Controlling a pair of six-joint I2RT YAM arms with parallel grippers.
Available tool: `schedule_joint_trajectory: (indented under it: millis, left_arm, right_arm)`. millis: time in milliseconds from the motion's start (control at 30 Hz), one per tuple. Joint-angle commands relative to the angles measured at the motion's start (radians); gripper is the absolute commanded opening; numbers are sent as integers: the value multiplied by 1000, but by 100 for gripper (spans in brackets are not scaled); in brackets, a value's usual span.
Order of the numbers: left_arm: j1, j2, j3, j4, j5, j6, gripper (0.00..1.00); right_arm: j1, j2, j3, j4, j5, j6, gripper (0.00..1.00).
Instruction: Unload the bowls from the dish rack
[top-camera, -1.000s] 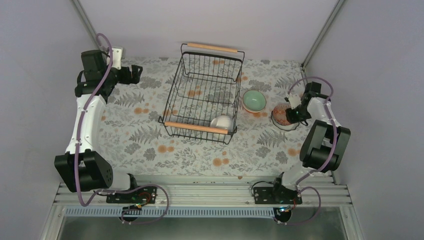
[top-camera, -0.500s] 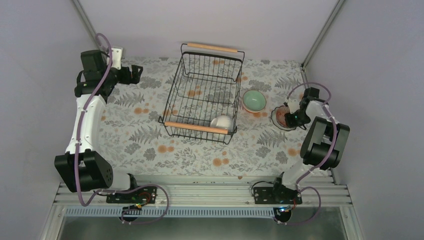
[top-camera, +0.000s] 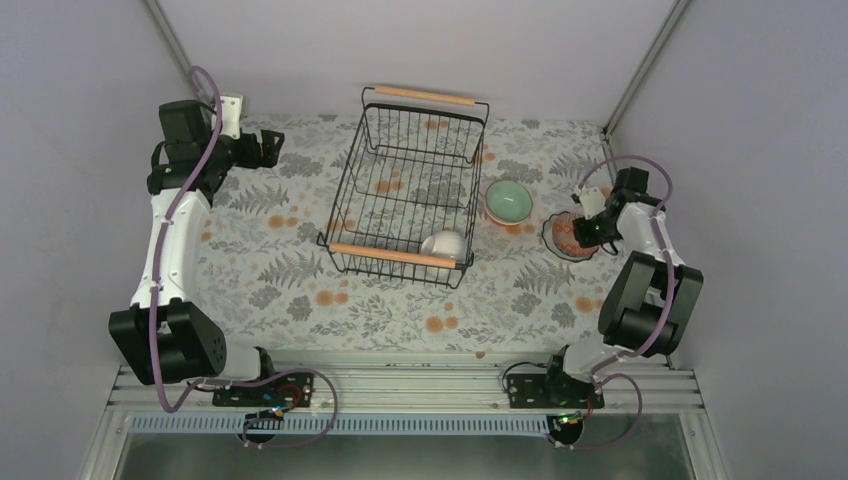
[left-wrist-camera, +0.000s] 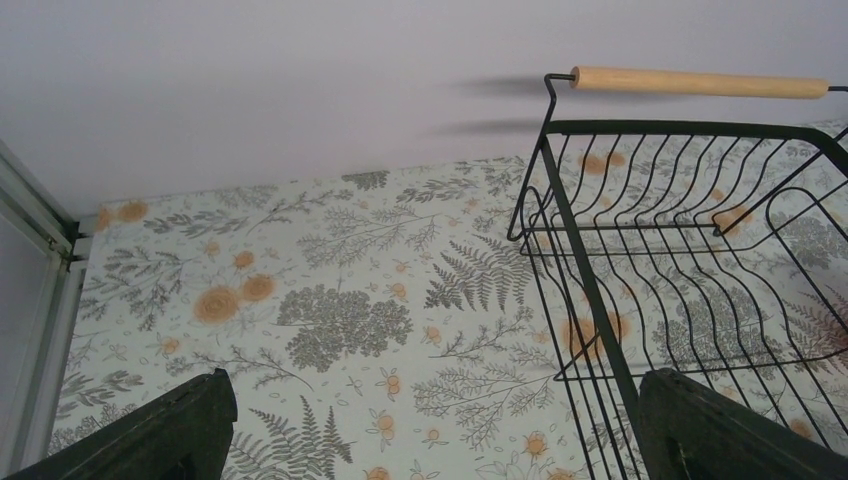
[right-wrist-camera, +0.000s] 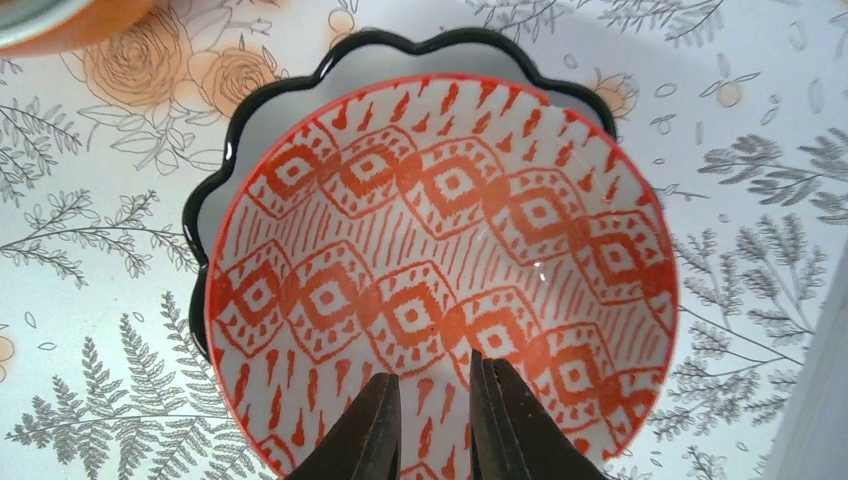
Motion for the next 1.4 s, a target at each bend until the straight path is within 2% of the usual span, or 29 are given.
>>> schedule_joint_trajectory:
  millis: [0,533,933,1367]
  left_arm:
    - [6,-26,11,4,17,-10,100]
    - [13,-33,13,4,17,-11,100]
    - [22,-37,10,3,22,-14,100]
    - [25,-35,11,5,26,-14,100]
  right_arm:
    - [-13,54,7,20,-31,-9,18]
    - [17,159,41,39,-109,18,18]
    - [71,184,37,75,-136,47,17]
    - [75,174,31,83,-121,40,17]
